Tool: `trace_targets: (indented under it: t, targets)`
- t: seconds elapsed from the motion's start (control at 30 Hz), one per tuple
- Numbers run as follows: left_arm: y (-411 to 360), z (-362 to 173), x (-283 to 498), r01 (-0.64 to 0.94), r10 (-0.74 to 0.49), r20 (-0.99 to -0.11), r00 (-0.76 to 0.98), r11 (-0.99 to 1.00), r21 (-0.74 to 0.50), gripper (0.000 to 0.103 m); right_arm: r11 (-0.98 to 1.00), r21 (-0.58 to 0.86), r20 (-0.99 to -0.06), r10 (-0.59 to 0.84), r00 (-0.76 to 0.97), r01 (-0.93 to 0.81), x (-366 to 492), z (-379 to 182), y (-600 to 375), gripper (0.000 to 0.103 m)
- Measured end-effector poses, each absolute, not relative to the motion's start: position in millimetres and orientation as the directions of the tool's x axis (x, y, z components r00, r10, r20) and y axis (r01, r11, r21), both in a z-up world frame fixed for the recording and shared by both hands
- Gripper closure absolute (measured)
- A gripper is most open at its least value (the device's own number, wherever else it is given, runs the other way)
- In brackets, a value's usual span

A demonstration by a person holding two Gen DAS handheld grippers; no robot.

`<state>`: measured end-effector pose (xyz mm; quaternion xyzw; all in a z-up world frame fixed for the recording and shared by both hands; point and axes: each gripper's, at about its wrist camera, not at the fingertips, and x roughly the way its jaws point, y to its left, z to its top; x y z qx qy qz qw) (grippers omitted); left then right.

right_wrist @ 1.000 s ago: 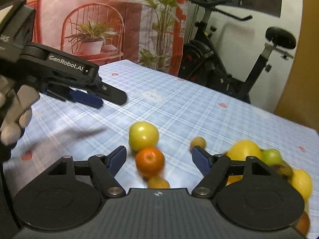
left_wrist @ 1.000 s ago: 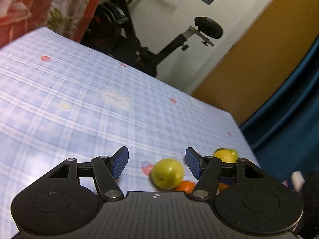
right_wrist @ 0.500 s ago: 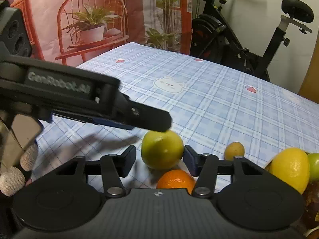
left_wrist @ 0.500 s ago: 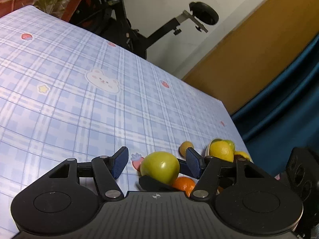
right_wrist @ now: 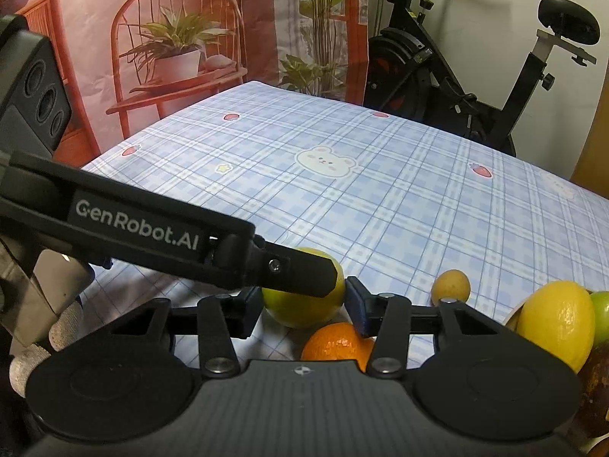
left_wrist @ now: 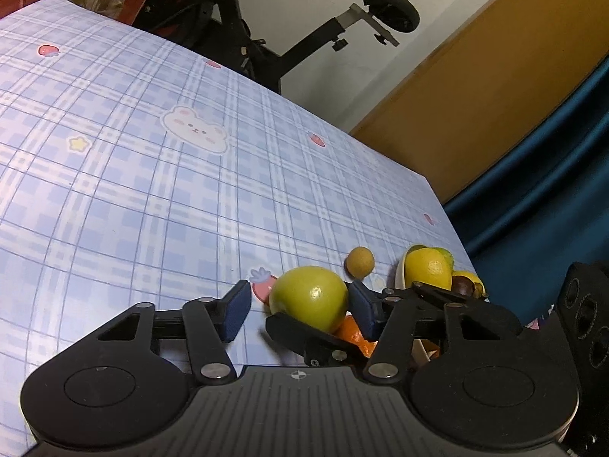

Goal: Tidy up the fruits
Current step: 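Close the left gripper around the yellow-green round fruit, then carry the yellow-green fruit onto the cream plate and open the left gripper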

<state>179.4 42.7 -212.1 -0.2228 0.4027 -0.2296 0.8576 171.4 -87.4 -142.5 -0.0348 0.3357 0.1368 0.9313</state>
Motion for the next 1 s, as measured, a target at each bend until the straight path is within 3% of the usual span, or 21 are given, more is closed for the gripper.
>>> trace_targets:
  t: [0.07,0.63,1.0]
  targets:
    - [43.3,-214.8,177.3,0.219,-0.587,-0.585,0.560,0.786,-0.578,0.051,0.961,0.027,-0.635,0.231,0.737,-0.277,171.0,-142.6,-87.7,0.054]
    - [41.7,-213.3,168.3,0.233,-0.598,-0.571,0.563,0.777,-0.584,0.054,0.962,0.026,-0.625,0.227,0.747,-0.271,169.0,-142.7,-87.8,0.055]
    - [18.9,-171.7,142.5,0.325,-0.590,-0.531,0.608,0.795,-0.512,0.054,0.969,0.018,-0.526,0.218,0.822,-0.246,132.7,-122.1,-98.1,0.055]
